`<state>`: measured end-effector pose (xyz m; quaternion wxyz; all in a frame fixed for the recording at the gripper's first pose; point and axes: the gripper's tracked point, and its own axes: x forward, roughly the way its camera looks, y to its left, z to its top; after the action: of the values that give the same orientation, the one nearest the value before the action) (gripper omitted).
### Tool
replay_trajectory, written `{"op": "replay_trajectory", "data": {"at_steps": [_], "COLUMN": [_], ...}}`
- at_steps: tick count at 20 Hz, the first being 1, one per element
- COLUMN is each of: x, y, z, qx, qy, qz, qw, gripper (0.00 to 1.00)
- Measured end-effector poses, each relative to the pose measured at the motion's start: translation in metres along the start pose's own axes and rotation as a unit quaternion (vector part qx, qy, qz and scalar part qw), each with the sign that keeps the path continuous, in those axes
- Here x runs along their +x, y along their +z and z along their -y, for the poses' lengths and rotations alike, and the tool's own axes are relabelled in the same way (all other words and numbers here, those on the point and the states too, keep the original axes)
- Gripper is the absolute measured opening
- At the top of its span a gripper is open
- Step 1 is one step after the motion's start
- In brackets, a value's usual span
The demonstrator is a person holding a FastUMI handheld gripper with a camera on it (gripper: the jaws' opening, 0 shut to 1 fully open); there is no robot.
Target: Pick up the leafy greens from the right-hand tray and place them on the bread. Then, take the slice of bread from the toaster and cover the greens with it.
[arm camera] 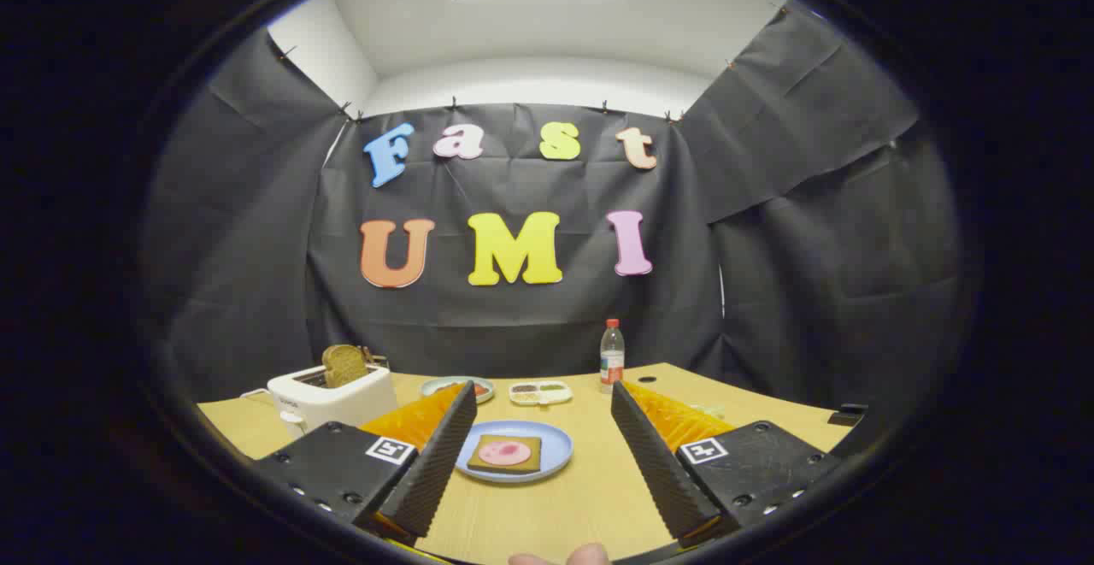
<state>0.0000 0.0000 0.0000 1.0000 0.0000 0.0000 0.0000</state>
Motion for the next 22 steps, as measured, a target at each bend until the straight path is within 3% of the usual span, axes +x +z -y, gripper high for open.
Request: {"op": "replay_trajectory", "data": {"at_steps": [10, 22], "x": [0.007, 0.022], "y": [-0.003, 0.000], "z": [-0.022, -0.017], "qx": [-0.026, -0.031], "qy": [0.020, 0.017], "qz": [0.005, 0.005], "qw": [0.999, 0.999], "gripper": [0.96, 0.95]}}
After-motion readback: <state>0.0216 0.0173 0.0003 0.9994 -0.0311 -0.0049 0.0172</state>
